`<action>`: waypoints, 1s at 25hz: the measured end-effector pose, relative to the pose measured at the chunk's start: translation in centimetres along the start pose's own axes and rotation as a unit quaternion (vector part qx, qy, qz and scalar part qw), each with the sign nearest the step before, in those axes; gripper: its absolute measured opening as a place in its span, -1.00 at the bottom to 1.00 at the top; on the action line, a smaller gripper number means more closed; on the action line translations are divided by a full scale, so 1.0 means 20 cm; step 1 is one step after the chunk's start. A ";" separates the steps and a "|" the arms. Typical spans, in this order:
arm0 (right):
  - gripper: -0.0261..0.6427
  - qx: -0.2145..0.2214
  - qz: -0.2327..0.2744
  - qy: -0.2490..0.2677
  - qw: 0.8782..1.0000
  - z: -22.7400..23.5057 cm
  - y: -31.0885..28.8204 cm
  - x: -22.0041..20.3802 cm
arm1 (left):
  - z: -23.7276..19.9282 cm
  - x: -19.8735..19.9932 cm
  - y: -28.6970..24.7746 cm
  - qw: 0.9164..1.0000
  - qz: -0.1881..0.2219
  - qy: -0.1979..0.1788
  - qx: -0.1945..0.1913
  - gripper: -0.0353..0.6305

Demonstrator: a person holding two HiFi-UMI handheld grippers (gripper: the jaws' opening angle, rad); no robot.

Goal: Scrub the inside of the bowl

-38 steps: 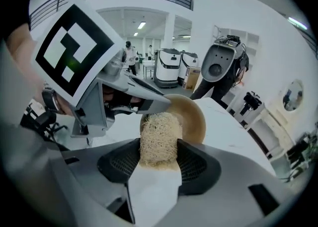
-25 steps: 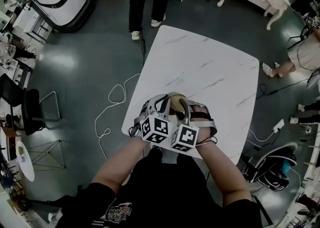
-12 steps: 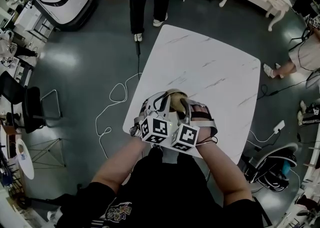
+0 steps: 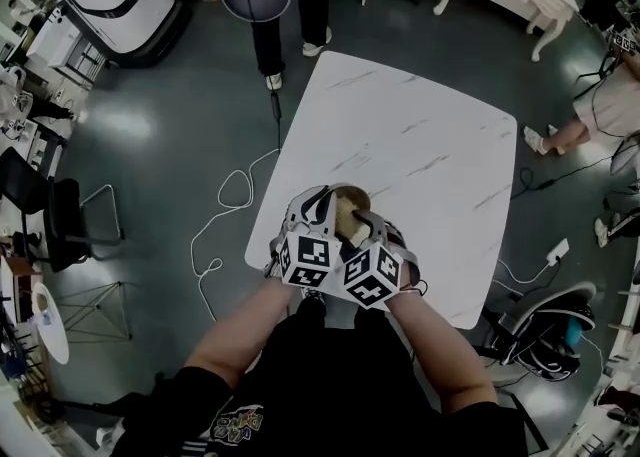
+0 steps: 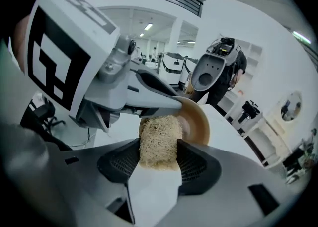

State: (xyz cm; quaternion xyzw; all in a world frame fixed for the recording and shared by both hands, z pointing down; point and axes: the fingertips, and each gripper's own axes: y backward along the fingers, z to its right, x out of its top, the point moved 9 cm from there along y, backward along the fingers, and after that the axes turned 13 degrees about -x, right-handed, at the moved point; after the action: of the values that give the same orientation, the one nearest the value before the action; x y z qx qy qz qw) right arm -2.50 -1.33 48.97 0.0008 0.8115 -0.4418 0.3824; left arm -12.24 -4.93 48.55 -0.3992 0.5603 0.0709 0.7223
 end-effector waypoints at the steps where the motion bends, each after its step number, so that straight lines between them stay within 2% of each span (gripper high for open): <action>1: -0.21 0.007 0.002 -0.020 1.000 0.01 0.01 0.00 | 0.00 0.00 0.01 1.000 0.001 0.006 0.000 -0.81; 4: -0.21 0.026 0.006 -0.062 0.998 0.02 0.02 -0.02 | -0.01 -0.02 0.02 1.000 -0.002 0.016 0.000 -0.82; 9: -0.21 0.019 0.006 -0.042 0.999 0.05 0.09 -0.09 | -0.05 -0.06 0.02 0.999 -0.011 0.031 0.008 -0.84; 14: -0.21 0.001 0.026 -0.077 0.997 0.16 0.21 -0.17 | -0.10 -0.09 0.04 0.999 -0.012 0.035 0.001 -0.84; 17: -0.21 -0.006 0.055 -0.124 0.991 0.28 0.25 -0.20 | -0.10 -0.09 0.05 0.999 0.000 0.010 -0.043 -0.84; 20: -0.21 0.009 0.077 -0.181 0.980 0.40 0.26 -0.22 | -0.08 -0.11 0.06 0.993 0.007 -0.026 -0.112 -0.84; 23: -0.21 0.059 0.085 -0.206 0.973 0.48 0.22 -0.21 | -0.04 -0.11 0.08 0.981 0.018 -0.063 -0.181 -0.84; 25: -0.21 0.114 0.090 -0.203 0.968 0.50 0.18 -0.20 | 0.00 -0.08 0.10 0.968 0.019 -0.115 -0.222 -0.84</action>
State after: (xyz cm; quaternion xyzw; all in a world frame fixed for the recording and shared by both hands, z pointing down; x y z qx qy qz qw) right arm 7.73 -4.92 45.64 0.0273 0.6580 -0.4858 0.5747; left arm -13.95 -3.13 48.95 -0.5281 0.4511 0.2529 0.6736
